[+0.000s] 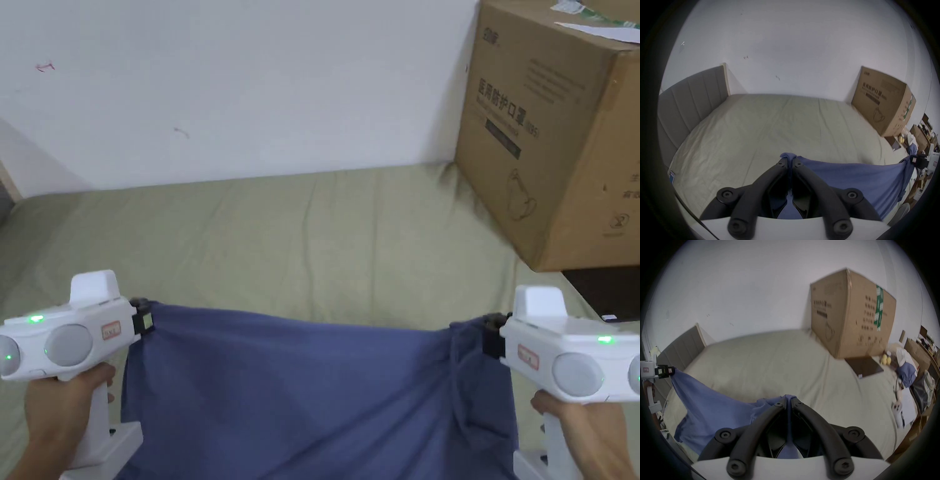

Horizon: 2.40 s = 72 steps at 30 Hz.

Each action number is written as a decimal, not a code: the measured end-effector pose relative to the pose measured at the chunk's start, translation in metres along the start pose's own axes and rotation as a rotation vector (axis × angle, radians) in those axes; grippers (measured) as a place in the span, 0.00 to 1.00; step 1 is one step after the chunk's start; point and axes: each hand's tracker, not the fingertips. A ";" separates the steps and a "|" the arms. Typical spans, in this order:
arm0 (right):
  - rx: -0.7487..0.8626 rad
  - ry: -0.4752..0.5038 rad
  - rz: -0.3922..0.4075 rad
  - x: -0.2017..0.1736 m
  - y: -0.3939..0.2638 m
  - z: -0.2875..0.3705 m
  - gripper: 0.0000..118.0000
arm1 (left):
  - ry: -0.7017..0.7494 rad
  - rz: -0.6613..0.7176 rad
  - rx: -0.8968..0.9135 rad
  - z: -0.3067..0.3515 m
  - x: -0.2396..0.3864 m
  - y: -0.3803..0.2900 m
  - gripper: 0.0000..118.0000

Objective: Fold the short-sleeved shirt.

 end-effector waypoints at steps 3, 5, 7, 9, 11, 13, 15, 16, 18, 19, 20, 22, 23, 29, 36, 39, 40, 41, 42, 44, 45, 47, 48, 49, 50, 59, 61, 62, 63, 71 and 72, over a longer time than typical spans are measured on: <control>0.079 0.030 0.015 -0.011 0.040 0.015 0.01 | 0.007 0.018 0.088 0.021 -0.013 0.033 0.01; 0.139 0.046 0.019 -0.024 0.074 0.028 0.01 | 0.015 0.014 0.140 0.038 -0.017 0.059 0.01; 0.196 0.025 0.003 -0.030 0.104 0.034 0.01 | 0.003 0.024 0.194 0.055 -0.020 0.087 0.01; 0.251 0.047 0.008 -0.038 0.137 0.038 0.01 | 0.022 0.020 0.245 0.069 -0.024 0.115 0.01; 0.292 0.082 -0.007 -0.043 0.162 0.043 0.01 | 0.045 0.005 0.290 0.077 -0.027 0.139 0.01; 0.337 0.093 -0.012 -0.047 0.193 0.044 0.01 | 0.065 -0.013 0.325 0.087 -0.028 0.165 0.01; 0.390 0.103 -0.006 -0.053 0.221 0.049 0.01 | 0.072 -0.011 0.364 0.089 -0.032 0.188 0.01; 0.413 0.096 -0.006 -0.052 0.236 0.047 0.01 | 0.079 -0.011 0.387 0.092 -0.033 0.200 0.01; 0.454 0.106 -0.015 -0.056 0.261 0.052 0.01 | 0.092 -0.016 0.418 0.095 -0.032 0.219 0.01; 0.475 0.112 -0.008 -0.058 0.272 0.054 0.01 | 0.096 -0.019 0.429 0.096 -0.032 0.228 0.01; 0.500 0.112 -0.001 -0.057 0.284 0.053 0.01 | 0.101 -0.023 0.439 0.097 -0.032 0.238 0.01; 0.533 0.122 -0.008 -0.059 0.306 0.053 0.01 | 0.111 -0.030 0.465 0.103 -0.025 0.255 0.01; 0.545 0.112 -0.017 -0.058 0.315 0.052 0.01 | 0.114 -0.030 0.475 0.104 -0.022 0.261 0.01; 0.574 0.124 -0.018 -0.048 0.340 0.020 0.01 | 0.135 -0.026 0.497 0.074 -0.016 0.292 0.01; 0.487 0.154 0.010 -0.040 0.298 -0.042 0.01 | 0.154 -0.063 0.442 -0.008 -0.014 0.267 0.01; 0.422 0.131 0.007 -0.036 0.271 -0.069 0.01 | 0.161 -0.093 0.384 -0.033 -0.012 0.235 0.01; 0.401 0.128 0.008 -0.037 0.259 -0.075 0.01 | 0.157 -0.092 0.363 -0.042 -0.012 0.223 0.01; 0.377 0.124 0.009 -0.036 0.249 -0.081 0.01 | 0.151 -0.097 0.336 -0.050 -0.012 0.212 0.01; 0.364 0.125 0.009 -0.035 0.236 -0.087 0.01 | 0.153 -0.101 0.322 -0.057 -0.014 0.197 0.01; 0.326 0.126 -0.006 -0.034 0.210 -0.093 0.01 | 0.142 -0.103 0.291 -0.065 -0.015 0.169 0.01; 0.303 0.131 -0.013 -0.033 0.195 -0.095 0.01 | 0.134 -0.098 0.276 -0.067 -0.017 0.152 0.01; 0.269 0.140 -0.014 -0.031 0.170 -0.095 0.01 | 0.121 -0.091 0.234 -0.064 -0.022 0.123 0.01; 0.245 0.143 -0.018 -0.031 0.154 -0.090 0.01 | 0.109 -0.086 0.217 -0.063 -0.024 0.106 0.01; 0.236 0.150 -0.025 -0.030 0.139 -0.087 0.01 | 0.107 -0.084 0.196 -0.059 -0.026 0.089 0.01; 0.218 0.162 -0.030 -0.029 0.126 -0.083 0.01 | 0.106 -0.086 0.190 -0.058 -0.034 0.073 0.01; 0.088 0.221 -0.051 -0.026 0.010 -0.018 0.01 | 0.107 -0.123 0.023 -0.002 -0.056 -0.068 0.01; 0.062 0.226 -0.053 -0.020 -0.016 -0.003 0.01 | 0.099 -0.108 -0.007 0.016 -0.060 -0.097 0.01; 0.048 0.230 -0.053 -0.020 -0.027 0.004 0.01 | 0.101 -0.106 -0.021 0.031 -0.056 -0.106 0.01; 0.027 0.236 -0.057 -0.019 -0.040 0.013 0.01 | 0.104 -0.100 -0.038 0.042 -0.056 -0.119 0.01; -0.139 0.238 -0.052 -0.012 -0.136 0.053 0.01 | 0.136 -0.061 -0.172 0.087 -0.066 -0.208 0.01; -0.155 0.234 -0.052 -0.013 -0.148 0.057 0.01 | 0.141 -0.066 -0.183 0.091 -0.067 -0.218 0.01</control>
